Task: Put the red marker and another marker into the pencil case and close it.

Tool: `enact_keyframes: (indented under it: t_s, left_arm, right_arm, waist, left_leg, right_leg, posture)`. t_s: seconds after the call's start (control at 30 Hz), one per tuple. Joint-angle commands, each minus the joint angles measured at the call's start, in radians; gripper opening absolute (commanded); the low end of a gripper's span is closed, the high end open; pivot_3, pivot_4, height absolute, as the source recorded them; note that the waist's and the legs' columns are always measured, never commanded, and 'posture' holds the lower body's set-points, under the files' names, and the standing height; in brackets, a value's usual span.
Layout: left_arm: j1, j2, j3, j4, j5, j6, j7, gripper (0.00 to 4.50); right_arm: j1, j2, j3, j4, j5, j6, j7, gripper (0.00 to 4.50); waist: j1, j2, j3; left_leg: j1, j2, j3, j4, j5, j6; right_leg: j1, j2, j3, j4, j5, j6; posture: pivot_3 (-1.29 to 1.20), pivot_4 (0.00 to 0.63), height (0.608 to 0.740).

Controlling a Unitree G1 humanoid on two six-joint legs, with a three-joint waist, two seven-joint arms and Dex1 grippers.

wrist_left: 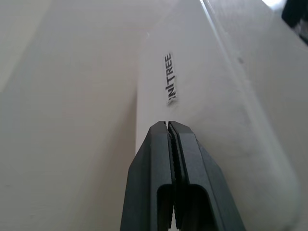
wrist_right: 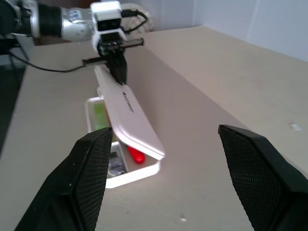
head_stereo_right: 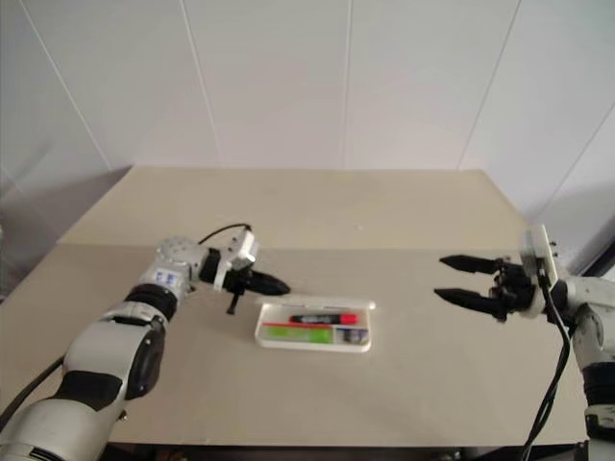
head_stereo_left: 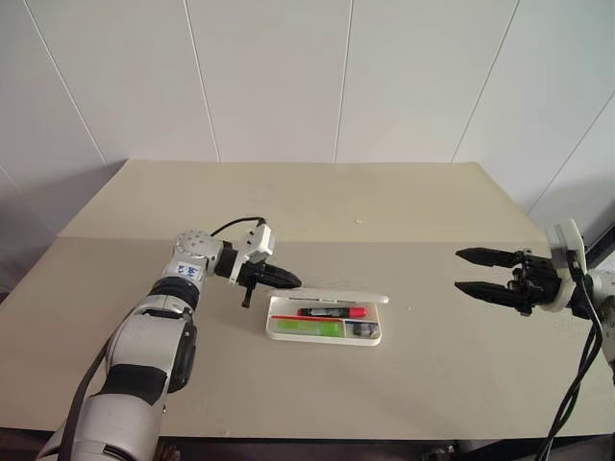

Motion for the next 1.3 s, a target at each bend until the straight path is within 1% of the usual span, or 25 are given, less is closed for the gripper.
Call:
enact_keyframes:
  t_s: [0.03,0.3,0.53,0.73,0.87,0.97,1.07,1.23,1.3]
  left_arm:
    - [0.011,0.003,-0.038,-0.035,0.008,-0.033,-0.112,0.05]
    - [0.048,-0.001,-0.156,-0.083,-0.022,-0.080,-0.112,0.05]
    - [0.054,0.006,-0.217,-0.083,0.033,-0.147,-0.100,0.05]
    - [0.054,0.014,-0.273,-0.079,0.101,-0.242,-0.059,0.05]
    - [0.054,0.004,-0.277,-0.078,0.103,-0.265,-0.056,0.05]
    - [0.051,-0.005,-0.269,-0.077,0.099,-0.262,-0.019,0.05]
    - [0.042,-0.018,-0.235,-0.077,0.078,-0.218,0.068,0.05]
    - [0.038,-0.051,-0.069,-0.102,-0.080,-0.072,0.130,0.05]
    - [0.062,-0.047,-0.006,-0.131,-0.145,-0.056,0.097,0.05]
  right_arm:
    - [-0.042,-0.048,0.017,0.024,0.062,-0.021,0.085,4.50]
    - [-0.005,-0.074,0.027,-0.047,0.145,-0.007,0.085,4.50]
    - [0.047,-0.112,0.065,-0.075,0.176,-0.014,0.085,4.50]
    - [0.031,-0.119,0.080,-0.067,0.191,-0.022,0.085,4.50]
    - [0.019,-0.115,0.088,-0.060,0.191,-0.027,0.085,4.50]
    - [0.014,-0.109,0.092,-0.060,0.185,-0.028,0.085,4.50]
    - [0.016,-0.104,0.092,-0.069,0.182,-0.026,0.085,4.50]
    - [0.064,-0.088,0.068,-0.124,0.194,-0.002,0.085,4.50]
    - [0.083,-0.079,0.058,-0.135,0.182,0.002,0.085,4.50]
  waist:
    - [0.000,0.000,0.000]
    - [0.003,0.000,0.000]
    - [0.003,0.000,0.000]
    - [0.001,0.000,0.000]
    - [0.000,0.001,0.000]
    - [0.002,0.001,0.000]
    - [0.003,0.001,0.000]
    - [0.004,0.000,0.000]
    - [0.003,0.000,0.000]
  left_leg:
    - [0.000,0.000,0.000,0.000,0.000,0.000]
    - [0.000,0.000,0.000,0.001,0.000,0.000]
    - [0.000,0.000,0.000,0.004,0.000,0.000]
    - [0.000,0.000,0.000,0.006,0.000,0.000]
    - [0.001,0.000,0.001,0.006,0.000,0.000]
    - [0.001,0.000,0.000,0.006,0.000,0.001]
    - [0.001,0.000,0.001,0.006,0.000,0.001]
    - [0.000,0.000,0.000,0.007,0.000,0.001]
    - [-0.001,0.000,-0.001,0.007,0.000,0.001]
  right_leg:
    - [0.000,0.000,0.000,0.000,0.000,0.000]
    - [0.000,0.000,0.000,0.000,0.000,0.000]
    - [0.000,0.000,0.000,0.002,0.000,0.000]
    - [0.001,0.000,0.001,0.004,0.000,0.000]
    - [0.001,0.000,0.001,0.004,0.000,0.000]
    - [0.001,0.000,0.001,0.004,0.000,0.000]
    - [0.001,0.000,0.002,0.004,0.000,0.000]
    - [0.001,0.000,0.002,0.004,0.000,0.001]
    - [0.001,0.000,0.001,0.004,0.000,0.001]
  posture:
    - [0.00,0.150,0.740]
    - [0.00,0.150,0.740]
    - [0.00,0.150,0.740]
    - [0.00,0.150,0.740]
    - [0.00,0.150,0.740]
    - [0.00,0.150,0.740]
    - [0.00,0.150,0.740]
    - [0.00,0.150,0.740]
    - [0.00,0.150,0.740]
